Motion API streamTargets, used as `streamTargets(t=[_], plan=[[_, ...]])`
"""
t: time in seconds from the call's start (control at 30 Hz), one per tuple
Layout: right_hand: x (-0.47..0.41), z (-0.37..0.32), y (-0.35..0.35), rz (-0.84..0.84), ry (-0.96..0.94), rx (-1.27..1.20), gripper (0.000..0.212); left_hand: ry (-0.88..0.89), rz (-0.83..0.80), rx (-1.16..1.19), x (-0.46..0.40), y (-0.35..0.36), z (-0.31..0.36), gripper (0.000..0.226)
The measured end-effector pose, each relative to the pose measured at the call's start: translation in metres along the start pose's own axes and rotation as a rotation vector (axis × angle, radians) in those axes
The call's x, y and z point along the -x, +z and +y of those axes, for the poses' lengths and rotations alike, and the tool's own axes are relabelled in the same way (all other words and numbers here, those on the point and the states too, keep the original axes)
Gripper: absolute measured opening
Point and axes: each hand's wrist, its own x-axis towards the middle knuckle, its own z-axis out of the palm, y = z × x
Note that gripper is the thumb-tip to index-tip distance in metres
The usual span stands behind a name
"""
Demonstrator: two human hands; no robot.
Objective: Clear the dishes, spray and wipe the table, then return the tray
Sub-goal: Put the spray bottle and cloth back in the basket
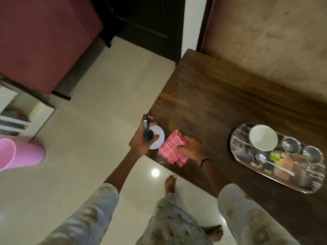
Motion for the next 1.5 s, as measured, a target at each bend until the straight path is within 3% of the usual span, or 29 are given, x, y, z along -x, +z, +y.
streamTargets(t=[0.23, 0.4, 0.73, 0.93, 1.5], plan=[[0.119, 0.09, -0.085, 0.234, 0.06, -0.626, 0.036, 0.141, -0.14, 0.077, 0.071, 0.08, 0.1, 0.069], [0.23, 0.163, -0.155, 0.361, 0.028, -0.84, 0.029, 0.265, -0.277, 0.025, 0.134, 0.157, 0.173, 0.071], [0.395, 0.297, -0.263, 0.72, 0.106, -1.007, 0.014, 0.424, -0.588, -0.023, 0.248, 0.325, 0.318, 0.074], [0.433, 0.365, -0.311, 0.825, 0.158, -1.115, 0.022, 0.531, -0.765, -0.062, 0.278, 0.409, 0.381, 0.075], [0.457, 0.579, -0.468, 0.959, 0.368, -1.325, 0.025, 0.632, -0.879, -0.202, 0.304, 0.66, 0.532, 0.078]])
